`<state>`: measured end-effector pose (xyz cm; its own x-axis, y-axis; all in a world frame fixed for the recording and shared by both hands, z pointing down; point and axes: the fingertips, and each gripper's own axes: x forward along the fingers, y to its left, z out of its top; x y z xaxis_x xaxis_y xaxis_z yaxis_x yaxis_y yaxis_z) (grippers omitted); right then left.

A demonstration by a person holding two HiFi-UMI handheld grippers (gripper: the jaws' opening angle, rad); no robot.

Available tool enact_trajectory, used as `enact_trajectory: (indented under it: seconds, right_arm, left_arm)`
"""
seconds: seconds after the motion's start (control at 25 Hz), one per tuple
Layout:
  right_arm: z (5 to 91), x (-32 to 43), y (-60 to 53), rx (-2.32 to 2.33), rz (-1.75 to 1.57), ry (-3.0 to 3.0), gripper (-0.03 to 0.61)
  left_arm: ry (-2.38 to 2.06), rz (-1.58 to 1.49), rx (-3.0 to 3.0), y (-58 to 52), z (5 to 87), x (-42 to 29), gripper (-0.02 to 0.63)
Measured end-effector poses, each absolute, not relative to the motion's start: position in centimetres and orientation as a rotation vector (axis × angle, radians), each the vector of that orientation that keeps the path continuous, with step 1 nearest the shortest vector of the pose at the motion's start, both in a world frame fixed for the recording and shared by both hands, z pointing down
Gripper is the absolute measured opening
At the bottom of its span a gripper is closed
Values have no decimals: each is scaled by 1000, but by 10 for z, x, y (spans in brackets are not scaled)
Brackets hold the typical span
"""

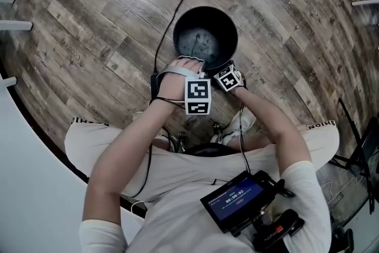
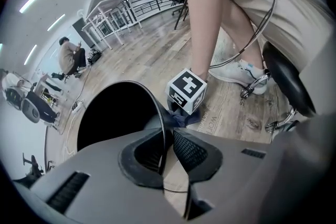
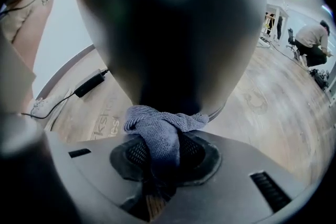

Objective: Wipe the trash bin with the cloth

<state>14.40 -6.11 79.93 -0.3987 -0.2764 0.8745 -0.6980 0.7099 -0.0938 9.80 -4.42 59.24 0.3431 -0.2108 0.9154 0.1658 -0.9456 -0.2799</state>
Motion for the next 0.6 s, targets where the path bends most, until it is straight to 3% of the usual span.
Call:
enact_trajectory:
  seconds: [0.12,0.24,0.32,0.52,0.6]
  right_arm:
    - [787,146,-52,729,651,-1938,95]
    - [745,144,-36,684,705,-1962,95]
    - [706,140,-28,668,721,-2010,95]
    - [612,128,-27,717,737,-2153,95]
    - [591,122,-30,719,710,-2186,95]
  left_arm:
    - [6,-1631,-2267,-42,593,96,61]
    - [-17,-1661,-2245,-47,590,87,179]
    - [-20,-1695,-2188,-57,591,73,206]
    - [-45,-1722,-2015,-68,610,42,203]
    - [-56,-1712,-1969,-67,611,41,134]
